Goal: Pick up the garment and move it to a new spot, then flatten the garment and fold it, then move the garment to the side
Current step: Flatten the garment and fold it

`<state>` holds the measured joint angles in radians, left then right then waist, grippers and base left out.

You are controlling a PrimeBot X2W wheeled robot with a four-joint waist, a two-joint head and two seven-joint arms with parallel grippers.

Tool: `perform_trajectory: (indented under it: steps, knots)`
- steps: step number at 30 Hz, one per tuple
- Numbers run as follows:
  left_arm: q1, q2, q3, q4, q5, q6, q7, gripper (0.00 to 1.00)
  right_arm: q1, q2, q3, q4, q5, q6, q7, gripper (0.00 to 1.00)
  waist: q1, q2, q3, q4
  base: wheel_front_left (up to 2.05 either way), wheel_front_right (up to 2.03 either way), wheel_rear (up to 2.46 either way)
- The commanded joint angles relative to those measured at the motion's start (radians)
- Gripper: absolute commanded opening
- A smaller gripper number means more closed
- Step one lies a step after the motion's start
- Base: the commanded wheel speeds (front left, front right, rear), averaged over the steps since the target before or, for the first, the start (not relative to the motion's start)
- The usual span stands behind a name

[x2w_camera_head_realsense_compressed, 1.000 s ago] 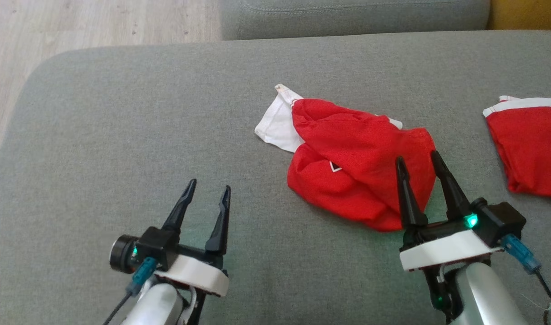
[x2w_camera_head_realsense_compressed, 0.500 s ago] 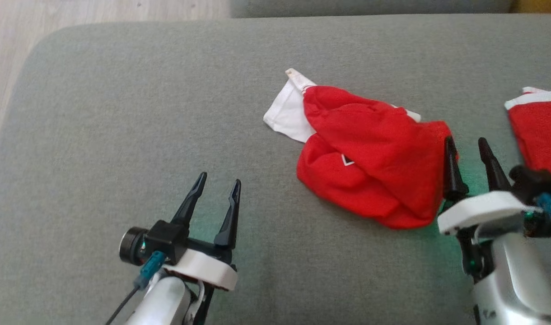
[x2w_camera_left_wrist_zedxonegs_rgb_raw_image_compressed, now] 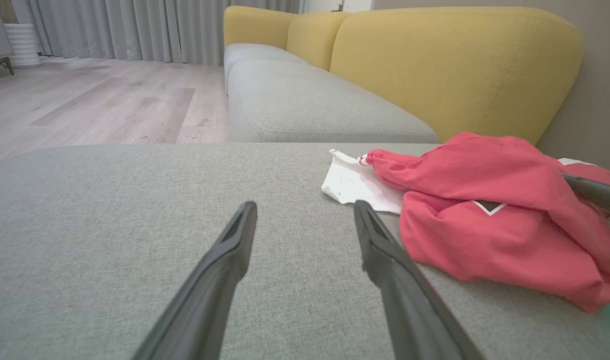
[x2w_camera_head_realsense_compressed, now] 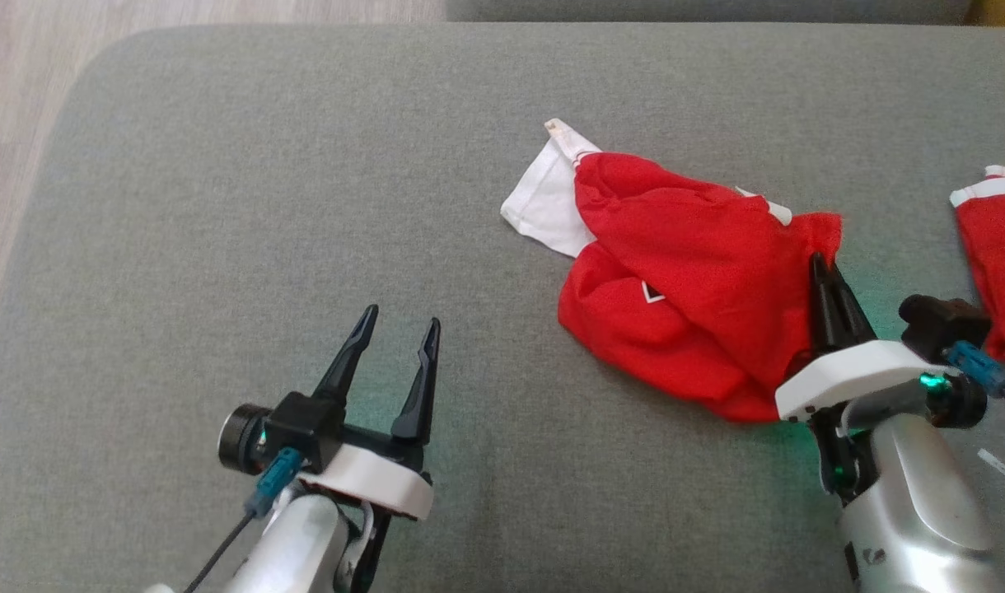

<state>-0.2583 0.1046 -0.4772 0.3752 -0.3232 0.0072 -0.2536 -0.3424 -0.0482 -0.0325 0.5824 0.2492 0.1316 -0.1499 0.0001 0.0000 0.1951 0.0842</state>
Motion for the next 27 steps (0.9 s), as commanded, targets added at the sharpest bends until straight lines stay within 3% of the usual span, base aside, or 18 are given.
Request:
perform_trajectory:
  steps: [1, 8, 16, 22, 27]
  knots:
    - [-0.026, 0.001, 0.046, -0.023, 0.007, -0.006, -0.008, 1.0, -0.033, -0.002, 0.029, -0.032, -0.009, -0.001, -0.019, 0.0, -0.0001, 0.0, -0.007, -0.004, 0.0, 0.0, 0.0]
    - [-0.012, -0.015, 0.059, -0.016, 0.015, -0.017, -0.008, 1.0, -0.056, -0.002, 0.104, -0.169, -0.018, -0.001, -0.048, 0.0, -0.0001, 0.0, -0.056, -0.007, 0.0, 0.0, 0.0]
    - [0.02, -0.038, 0.075, -0.015, 0.008, -0.024, -0.008, 1.0, -0.313, -0.002, 0.277, -0.305, -0.047, -0.001, 0.087, 0.0, -0.0001, 0.0, -0.127, 0.057, 0.0, 0.0, 0.0]
    - [0.05, -0.049, 0.079, -0.02, -0.001, -0.022, -0.008, 1.0, -0.611, -0.002, 0.422, -0.244, 0.086, -0.001, 0.111, 0.0, -0.0001, 0.0, -0.172, 0.11, 0.0, 0.0, 0.0]
    - [0.075, -0.051, 0.084, -0.014, 0.002, -0.019, -0.008, 1.0, -0.856, -0.002, 0.421, -0.097, 0.233, -0.001, 0.012, 0.0, -0.0001, 0.0, -0.199, 0.127, 0.0, 0.0, 0.0]
